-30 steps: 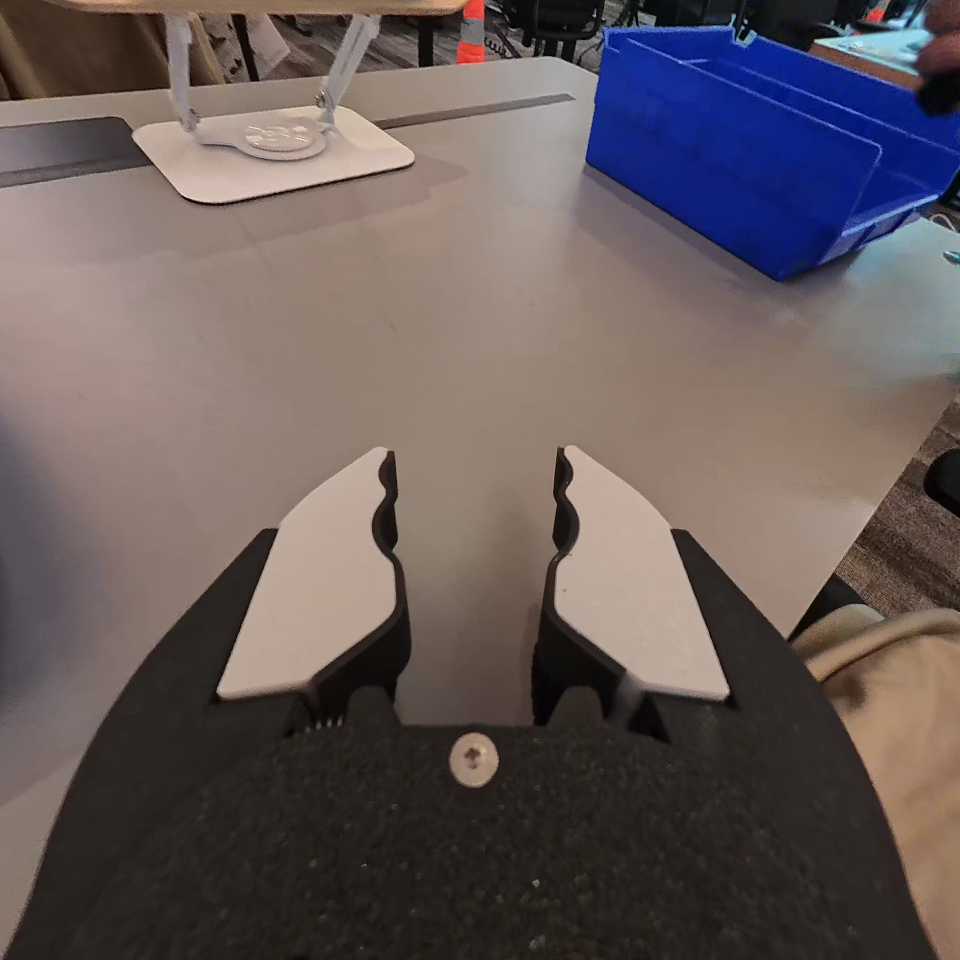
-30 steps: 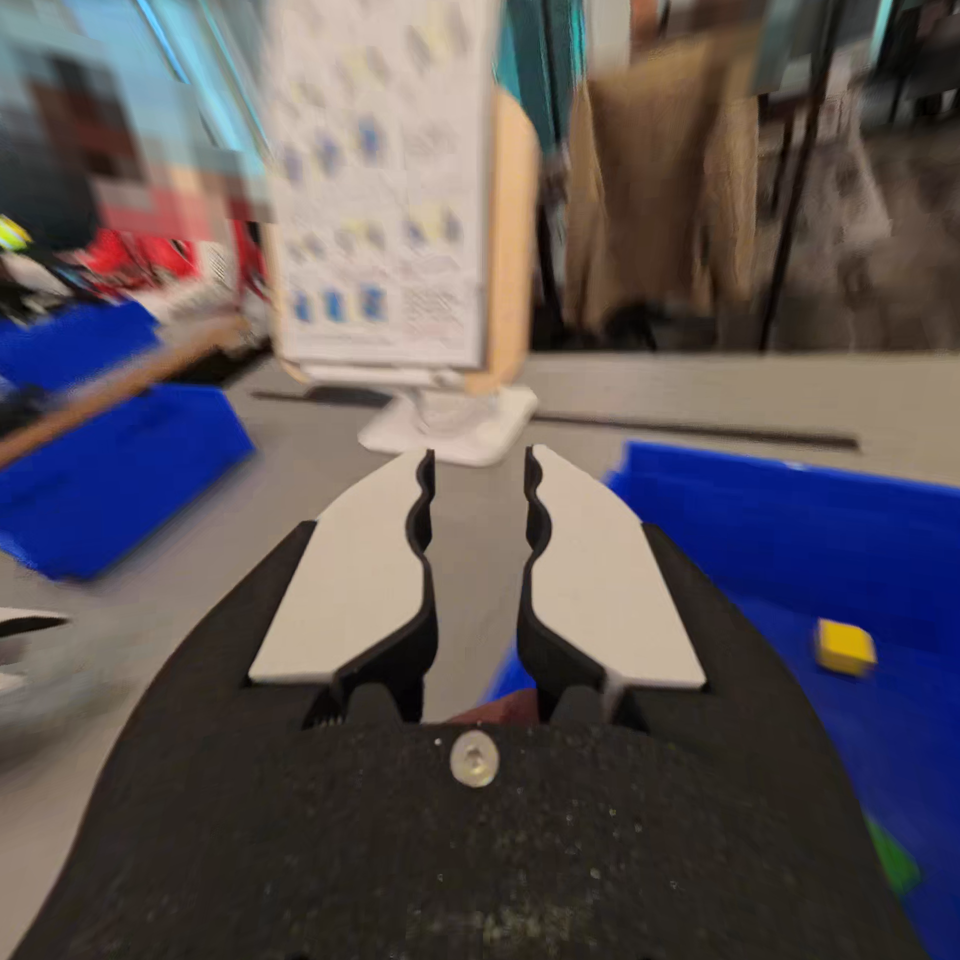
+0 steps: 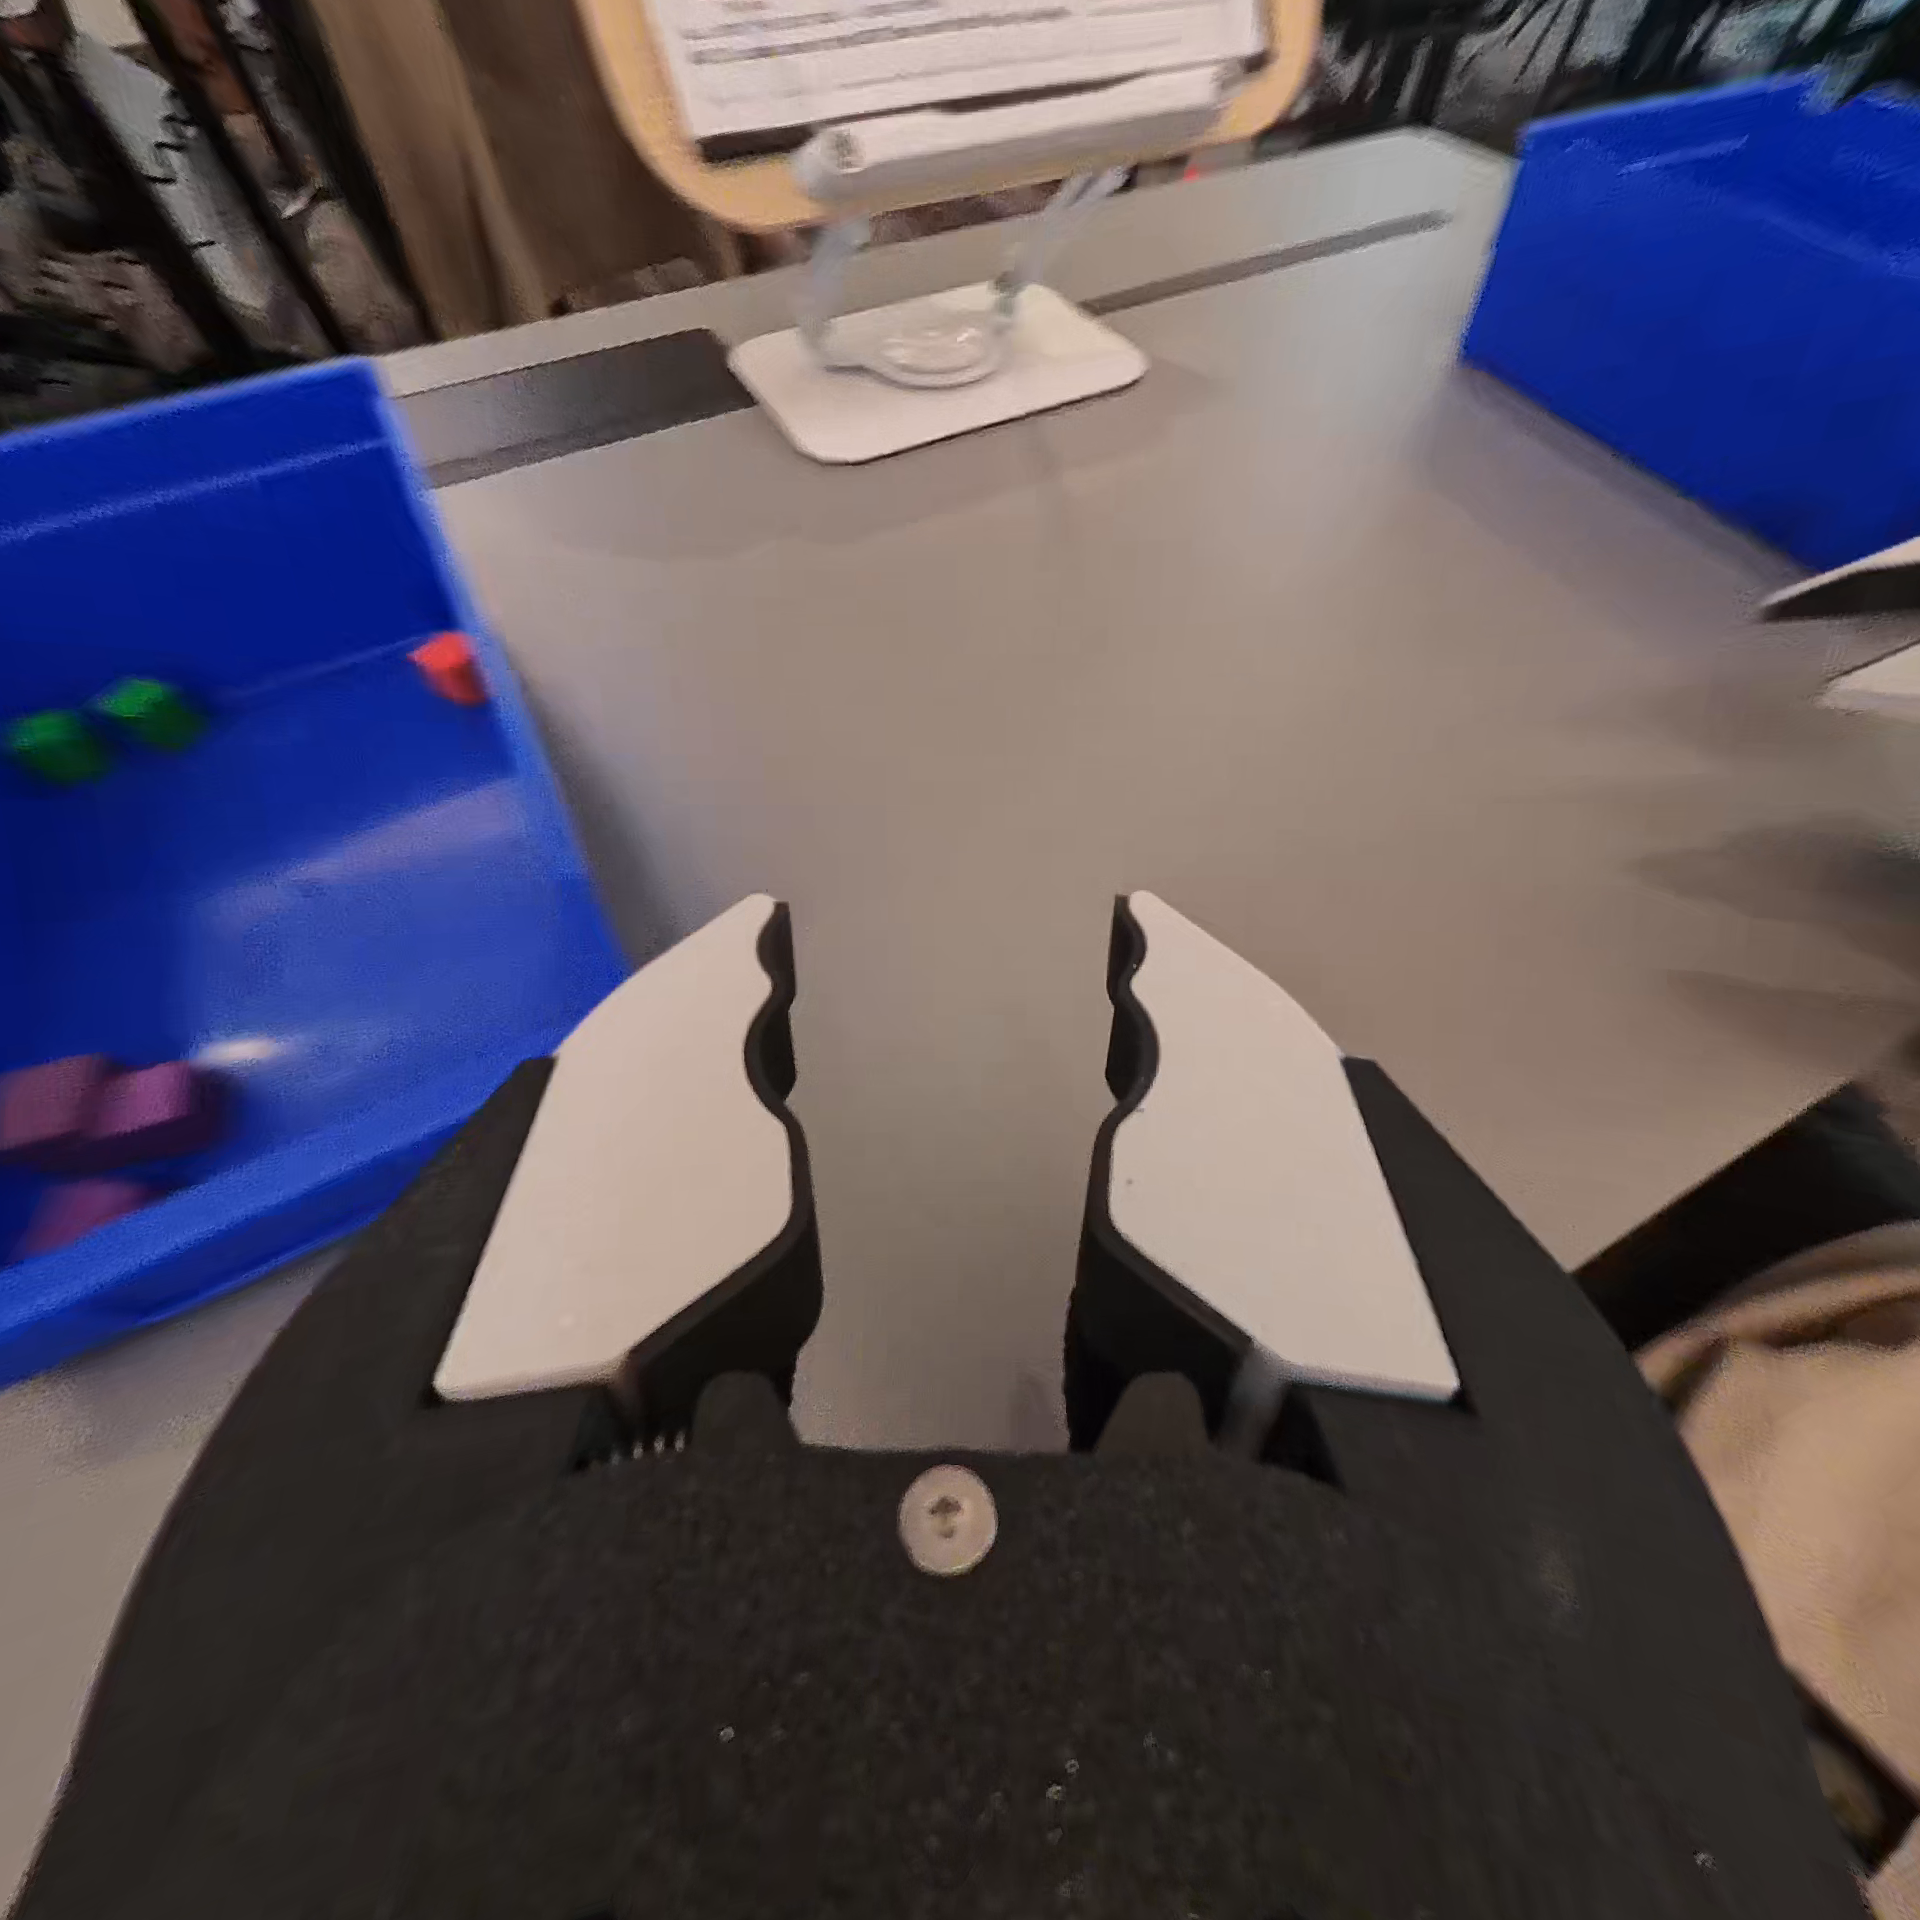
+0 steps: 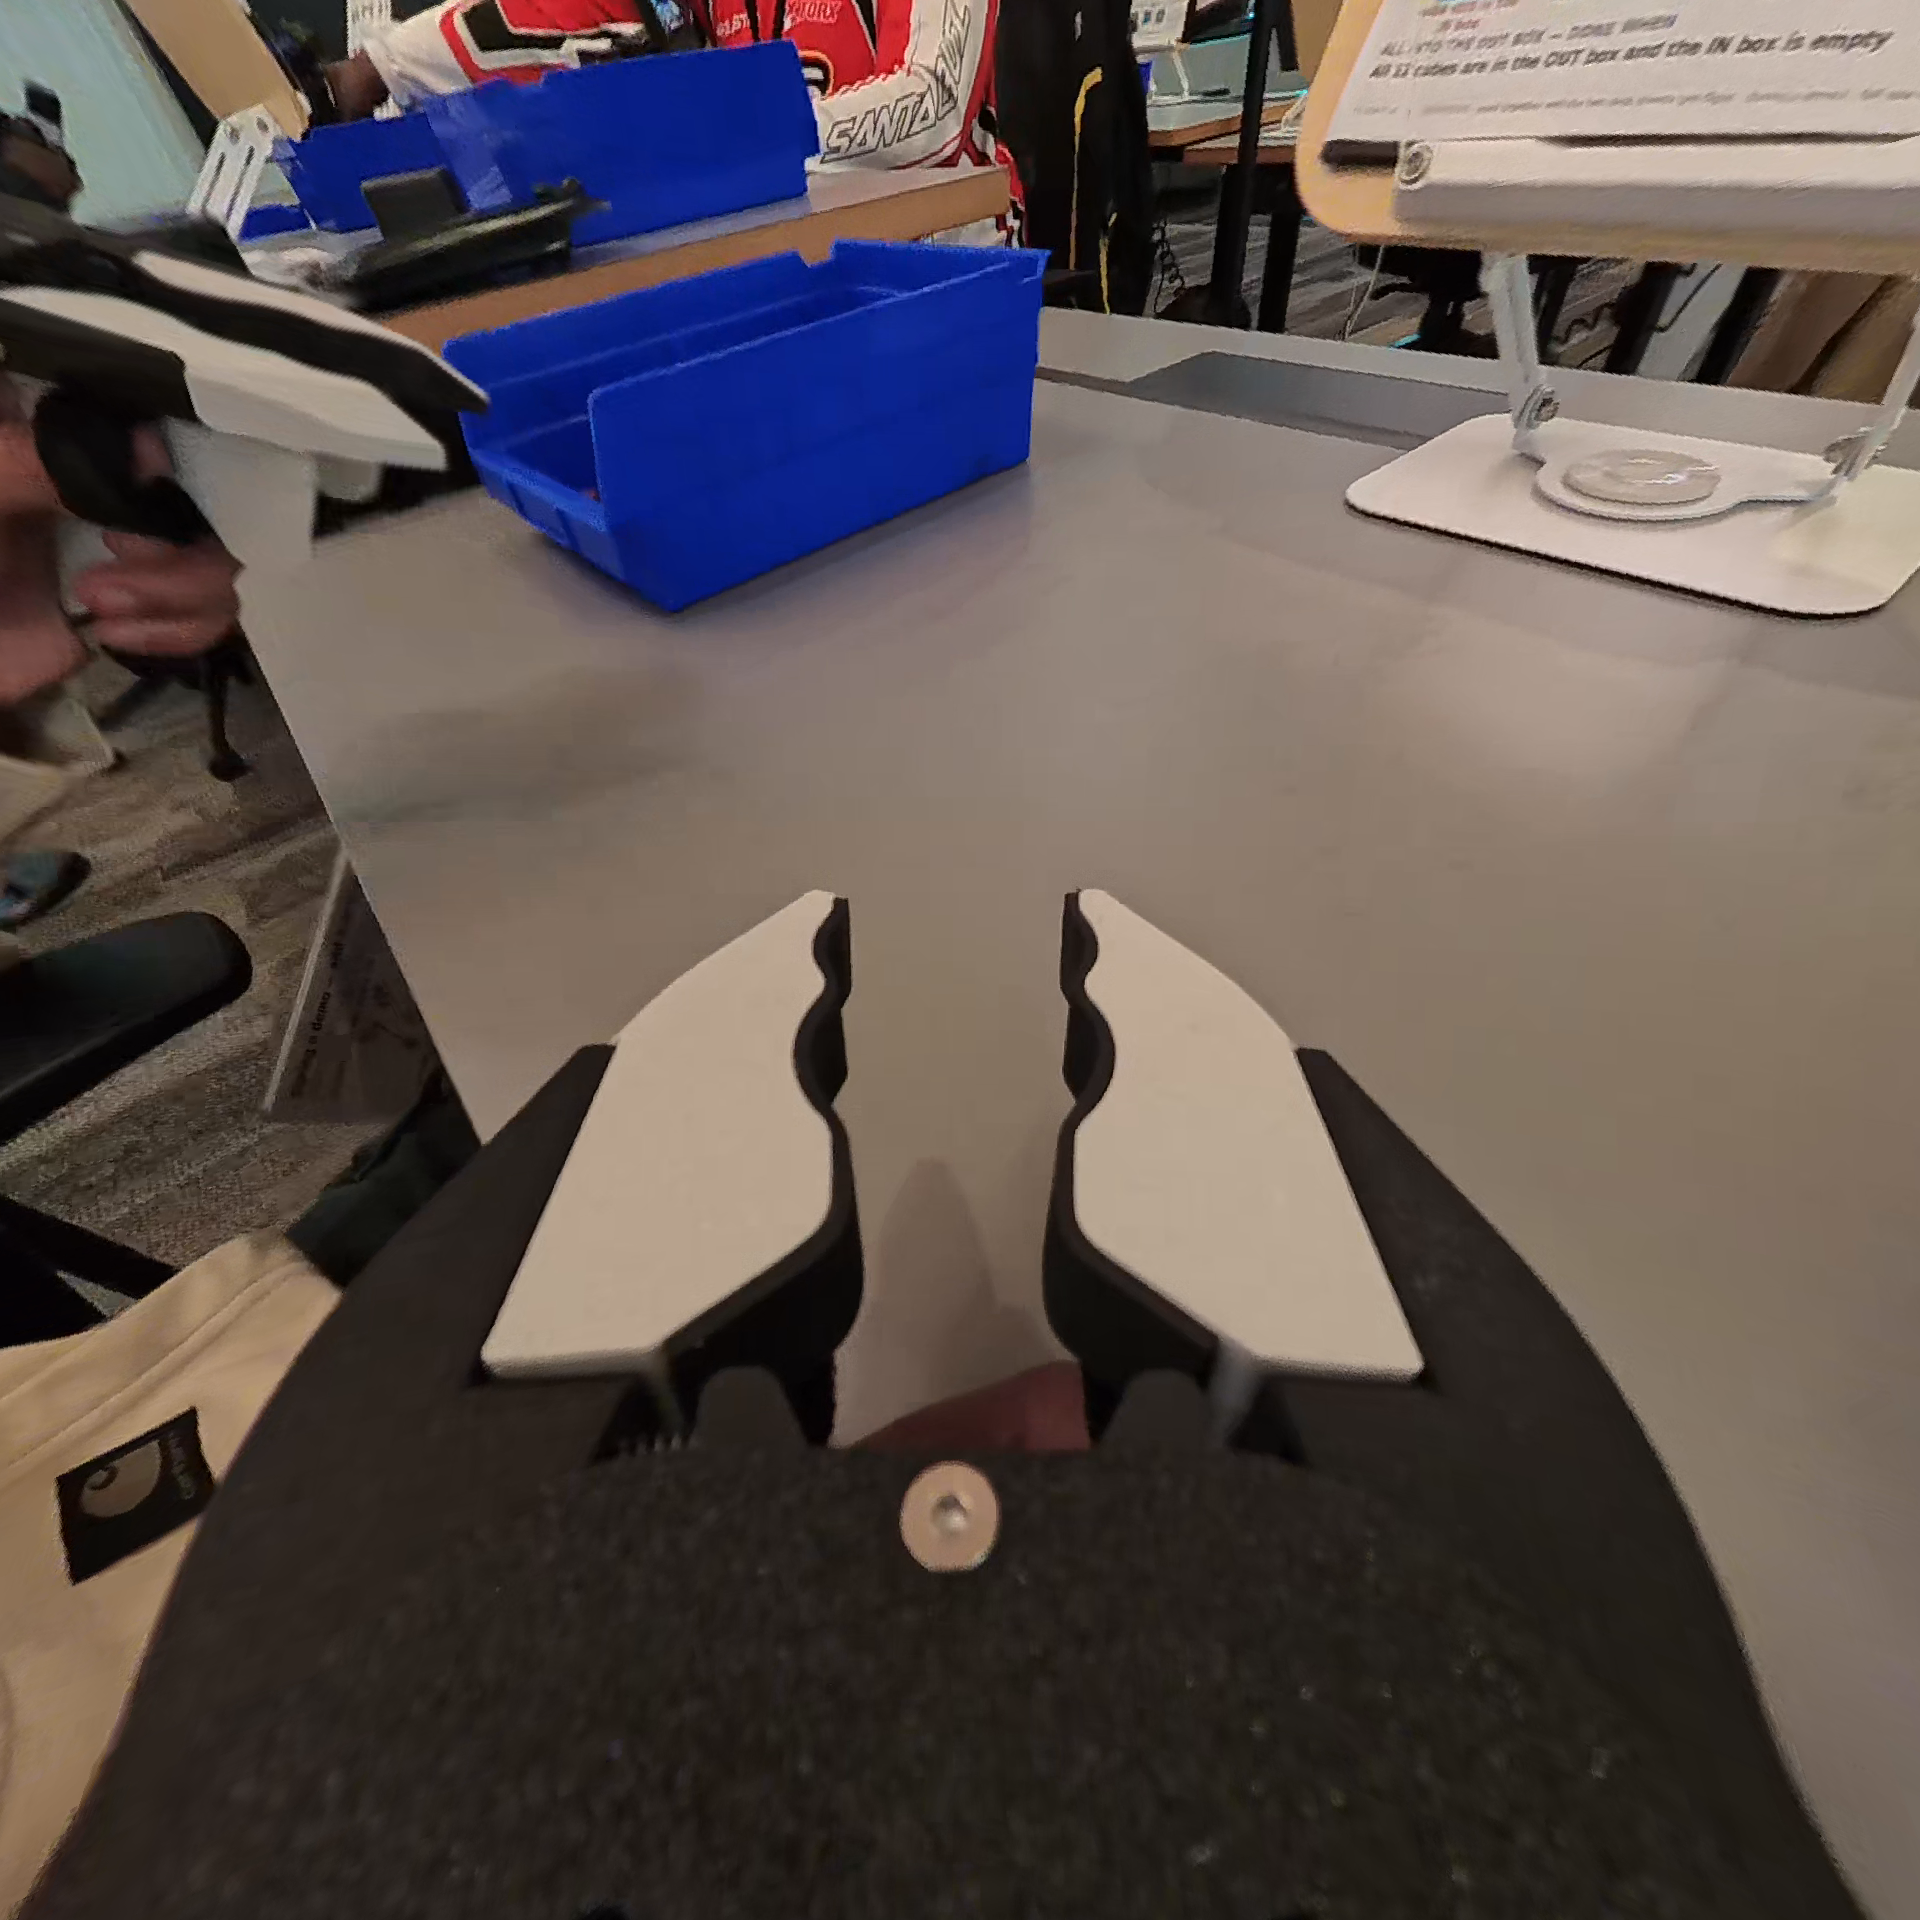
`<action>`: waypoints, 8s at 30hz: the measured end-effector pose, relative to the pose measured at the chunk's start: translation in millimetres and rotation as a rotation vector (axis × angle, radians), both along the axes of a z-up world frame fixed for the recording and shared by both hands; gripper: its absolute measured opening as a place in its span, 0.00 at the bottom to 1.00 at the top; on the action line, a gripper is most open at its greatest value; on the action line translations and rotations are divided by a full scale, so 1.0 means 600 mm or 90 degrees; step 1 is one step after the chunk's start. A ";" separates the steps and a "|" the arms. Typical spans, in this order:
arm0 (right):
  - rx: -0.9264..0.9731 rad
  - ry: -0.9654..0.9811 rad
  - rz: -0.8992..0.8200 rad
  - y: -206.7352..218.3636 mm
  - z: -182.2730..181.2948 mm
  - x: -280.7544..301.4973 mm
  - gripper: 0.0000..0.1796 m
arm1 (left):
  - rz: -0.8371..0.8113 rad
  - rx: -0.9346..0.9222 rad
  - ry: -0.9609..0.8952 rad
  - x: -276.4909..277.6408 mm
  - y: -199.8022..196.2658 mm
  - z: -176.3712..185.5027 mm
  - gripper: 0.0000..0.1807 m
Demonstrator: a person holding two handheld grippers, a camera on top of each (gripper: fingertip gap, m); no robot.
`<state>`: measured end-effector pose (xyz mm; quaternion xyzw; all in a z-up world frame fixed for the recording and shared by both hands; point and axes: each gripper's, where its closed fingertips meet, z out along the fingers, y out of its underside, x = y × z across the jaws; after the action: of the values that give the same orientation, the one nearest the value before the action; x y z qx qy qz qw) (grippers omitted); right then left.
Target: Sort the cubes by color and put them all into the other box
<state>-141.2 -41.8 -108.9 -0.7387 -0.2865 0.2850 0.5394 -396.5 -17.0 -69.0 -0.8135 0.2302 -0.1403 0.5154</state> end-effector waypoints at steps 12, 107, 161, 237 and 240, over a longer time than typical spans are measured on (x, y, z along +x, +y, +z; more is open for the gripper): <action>-0.019 0.003 -0.013 0.037 0.011 -0.006 0.20 | -0.150 -0.168 0.275 -0.208 0.357 -0.071 0.28; -0.561 -0.559 -0.378 0.275 -0.107 0.645 0.12 | -0.219 0.123 0.099 0.210 -0.044 -0.090 0.32; -0.084 0.026 0.107 -0.022 -0.018 -0.005 0.18 | 0.300 -0.434 0.256 -0.357 0.232 -0.131 0.34; -0.062 0.320 0.295 0.066 0.140 -0.057 0.23 | -0.641 -0.091 -0.409 0.302 0.047 0.130 0.15; -0.052 0.316 0.310 0.091 0.158 -0.071 0.23 | -0.671 -0.105 -0.389 0.339 0.039 0.126 0.15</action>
<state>-183.6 12.8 -14.3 -0.5776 -0.3025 0.5875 0.4792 -193.2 6.3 6.9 -0.5504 0.4315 -0.6205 0.3547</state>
